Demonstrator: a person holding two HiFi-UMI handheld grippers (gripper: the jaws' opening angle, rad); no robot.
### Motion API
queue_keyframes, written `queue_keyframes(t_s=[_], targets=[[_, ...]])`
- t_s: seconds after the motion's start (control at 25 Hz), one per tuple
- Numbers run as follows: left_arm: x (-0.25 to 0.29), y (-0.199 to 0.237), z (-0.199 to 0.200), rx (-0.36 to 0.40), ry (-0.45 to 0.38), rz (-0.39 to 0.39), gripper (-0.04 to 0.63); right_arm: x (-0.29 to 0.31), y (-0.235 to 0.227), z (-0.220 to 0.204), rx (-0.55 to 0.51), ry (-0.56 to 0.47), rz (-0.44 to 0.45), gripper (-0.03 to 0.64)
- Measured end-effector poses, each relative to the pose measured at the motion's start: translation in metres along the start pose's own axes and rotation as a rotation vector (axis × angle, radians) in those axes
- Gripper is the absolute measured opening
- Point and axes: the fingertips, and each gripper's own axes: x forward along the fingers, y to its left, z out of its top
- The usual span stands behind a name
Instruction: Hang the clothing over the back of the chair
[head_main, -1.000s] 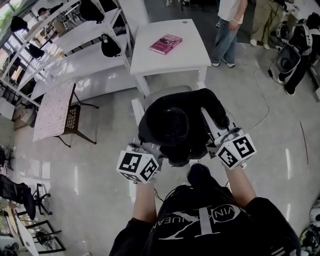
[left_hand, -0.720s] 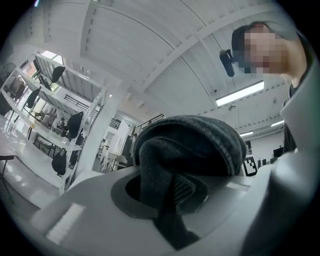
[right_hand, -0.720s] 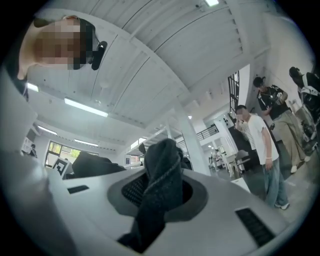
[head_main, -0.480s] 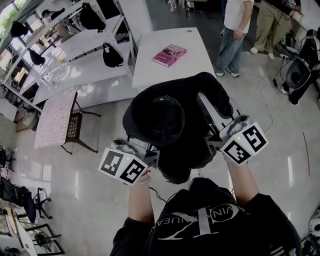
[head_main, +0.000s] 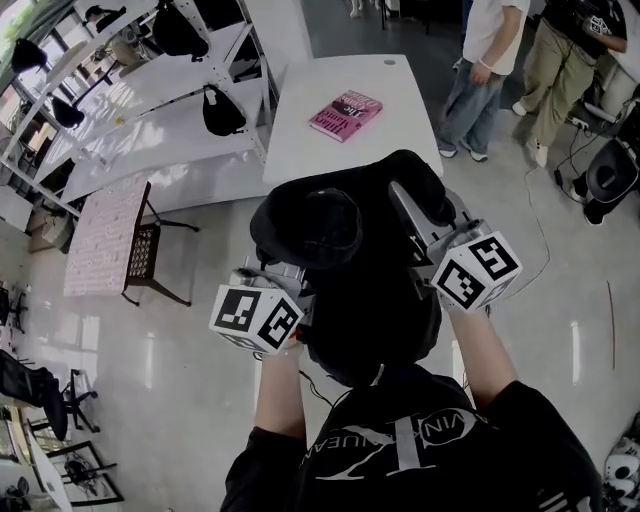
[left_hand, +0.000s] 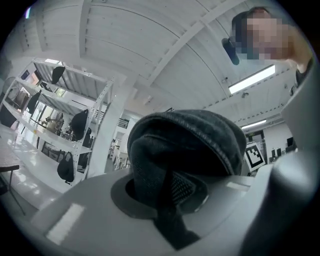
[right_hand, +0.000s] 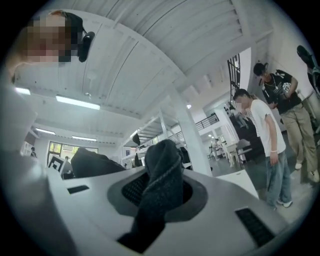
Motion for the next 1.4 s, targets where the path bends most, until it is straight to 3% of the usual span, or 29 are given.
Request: queue_keyframes(t_s=[0.48, 0.92, 1.4], targets=[[0.072, 0.072, -0.088, 0.038, 0.183, 0.119, 0.058, 0.067, -0.089, -0.099, -0.064, 0.224, -0.024, 0.078], [0.086, 0.097, -0.176, 0.104, 0.422, 0.172, 0.06, 0.074, -0.12, -0.199, -0.178, 0.479, -0.003, 0.078], [0.079, 0.108, -0.238, 0.064, 0.588, 0.206, 0.063, 0.062, -0.13, -0.259, -0.213, 0.647, 0.036, 0.081]])
